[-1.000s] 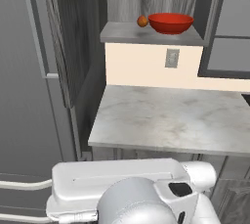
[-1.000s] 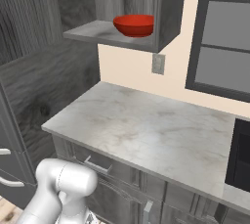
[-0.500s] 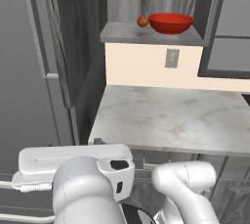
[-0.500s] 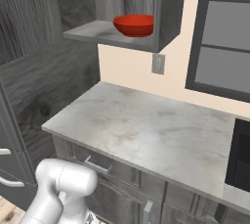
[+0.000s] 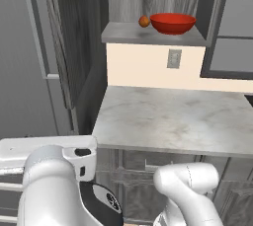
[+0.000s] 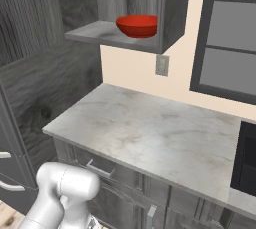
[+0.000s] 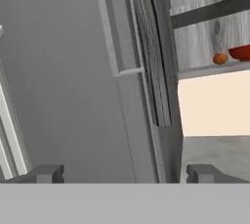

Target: Pick the mug and place it in the sink. Pick the bowl and place it in the open cabinet and then close the cabinet.

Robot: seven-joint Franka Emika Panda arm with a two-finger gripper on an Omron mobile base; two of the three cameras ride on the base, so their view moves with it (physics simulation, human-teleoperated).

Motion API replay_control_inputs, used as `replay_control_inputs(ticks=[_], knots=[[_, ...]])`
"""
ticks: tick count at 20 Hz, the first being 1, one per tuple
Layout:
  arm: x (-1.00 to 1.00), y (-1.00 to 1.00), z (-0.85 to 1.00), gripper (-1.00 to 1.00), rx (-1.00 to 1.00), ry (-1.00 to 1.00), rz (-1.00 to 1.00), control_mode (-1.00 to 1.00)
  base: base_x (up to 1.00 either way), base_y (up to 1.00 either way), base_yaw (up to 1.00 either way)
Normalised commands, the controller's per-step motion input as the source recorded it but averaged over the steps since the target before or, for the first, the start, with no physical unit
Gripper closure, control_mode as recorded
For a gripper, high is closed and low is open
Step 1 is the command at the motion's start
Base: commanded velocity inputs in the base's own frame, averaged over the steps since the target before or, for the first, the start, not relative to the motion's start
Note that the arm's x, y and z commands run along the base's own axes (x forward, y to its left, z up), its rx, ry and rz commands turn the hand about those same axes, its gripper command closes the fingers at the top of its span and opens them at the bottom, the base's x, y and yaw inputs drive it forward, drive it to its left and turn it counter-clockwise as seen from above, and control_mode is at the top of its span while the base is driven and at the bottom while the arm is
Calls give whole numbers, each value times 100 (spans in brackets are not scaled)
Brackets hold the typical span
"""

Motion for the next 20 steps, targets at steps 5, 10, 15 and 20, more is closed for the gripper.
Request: replay_control_inputs(ticks=[5, 10, 15, 20], knots=[[41, 31, 0, -100, -5, -8, 0, -100, 0, 0, 0], [36, 23, 0, -100, -6, -11, -1, -100, 0, 0, 0], [23, 5, 0, -100, -3, -15, -3, -100, 0, 0, 0], [13, 7, 13, -100, -3, -17, -5, -100, 0, 0, 0]])
